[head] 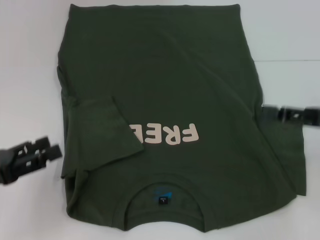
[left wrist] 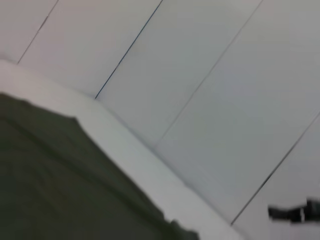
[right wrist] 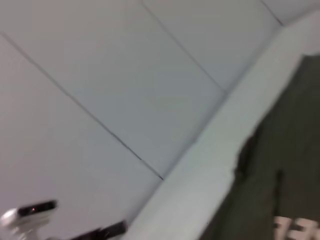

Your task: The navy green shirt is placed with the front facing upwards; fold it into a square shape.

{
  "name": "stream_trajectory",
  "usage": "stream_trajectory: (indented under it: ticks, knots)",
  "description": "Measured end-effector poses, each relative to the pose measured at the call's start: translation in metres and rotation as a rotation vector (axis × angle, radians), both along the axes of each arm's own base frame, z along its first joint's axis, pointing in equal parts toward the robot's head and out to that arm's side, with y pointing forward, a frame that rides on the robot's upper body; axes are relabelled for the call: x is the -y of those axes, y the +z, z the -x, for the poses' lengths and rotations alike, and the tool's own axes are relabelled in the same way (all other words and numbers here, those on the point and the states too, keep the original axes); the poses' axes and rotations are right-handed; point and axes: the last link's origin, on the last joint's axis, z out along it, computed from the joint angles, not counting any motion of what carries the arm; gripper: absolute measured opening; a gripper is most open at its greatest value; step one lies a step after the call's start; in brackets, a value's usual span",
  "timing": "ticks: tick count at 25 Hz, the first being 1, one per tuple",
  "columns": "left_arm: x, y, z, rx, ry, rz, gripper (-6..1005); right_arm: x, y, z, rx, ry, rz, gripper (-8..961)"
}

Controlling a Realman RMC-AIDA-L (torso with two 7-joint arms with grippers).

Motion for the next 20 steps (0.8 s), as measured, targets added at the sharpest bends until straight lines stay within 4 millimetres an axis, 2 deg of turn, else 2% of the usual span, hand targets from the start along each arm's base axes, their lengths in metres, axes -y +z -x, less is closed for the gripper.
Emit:
stream_trajectory:
  ticks: [4, 9, 16, 20]
  knots:
    - [0.009, 0.001, 0.011, -0.057, 0.027, 0.010, 814, -0.016, 0.031, 0.005, 0.133, -0.143, 0.042, 876]
    - [0.012, 0.002, 0.014, -0.065, 0.041, 0.008, 813, -0.026, 0.059, -0.001, 0.312, -0.345, 0.125, 877]
    - [0.009, 0.001, 0.013, -0.077, 0.033, 0.037, 813, -0.023, 0.087, -0.019, 0.546, -0.516, 0.188, 877]
    - [0.009, -0.002, 0.015, -0.099, 0.042, 0.070, 812, -0.019, 0.092, -0.033, 0.615, -0.583, 0.189, 877]
